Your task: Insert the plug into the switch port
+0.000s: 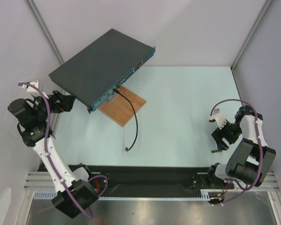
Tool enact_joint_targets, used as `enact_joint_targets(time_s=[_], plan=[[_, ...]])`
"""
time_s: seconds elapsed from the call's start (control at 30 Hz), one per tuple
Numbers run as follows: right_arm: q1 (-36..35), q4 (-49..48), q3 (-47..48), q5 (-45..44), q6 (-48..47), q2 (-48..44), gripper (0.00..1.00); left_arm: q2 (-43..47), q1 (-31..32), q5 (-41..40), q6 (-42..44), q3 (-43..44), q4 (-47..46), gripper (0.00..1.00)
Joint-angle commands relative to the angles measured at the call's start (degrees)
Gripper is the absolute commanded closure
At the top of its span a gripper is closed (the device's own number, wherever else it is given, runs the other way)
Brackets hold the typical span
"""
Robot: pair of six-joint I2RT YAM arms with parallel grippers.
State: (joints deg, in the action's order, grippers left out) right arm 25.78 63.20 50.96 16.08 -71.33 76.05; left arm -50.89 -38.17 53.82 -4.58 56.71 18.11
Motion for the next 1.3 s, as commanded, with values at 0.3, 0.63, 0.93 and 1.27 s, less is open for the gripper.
enact_joint_targets(time_s=[0.3,0.63,0.93,1.27], plan=[[-1.35,-6.6,-6.22,1.85,-19.98,2.7,0.21,-1.22,0.47,-0.12,-3.33,2.44,-5.27,0.05],[-1.35,-10.19,-12.02,1.41,-23.5,0.85,0.31,-2.54,0.47,-4.17,-5.7,2.0,-6.15,0.05],[-5.82,-13.28,-6.76,6.95,-10.25,5.41,0.83,-3.69,2.75,-6.18,-10.01,3.49,-9.14,0.08],[-13.11,-10.04,9.49,18.53,11.7,7.36,1.0,-4.12,13.47,-10.41,-3.95,13.41,-4.93,0.07]])
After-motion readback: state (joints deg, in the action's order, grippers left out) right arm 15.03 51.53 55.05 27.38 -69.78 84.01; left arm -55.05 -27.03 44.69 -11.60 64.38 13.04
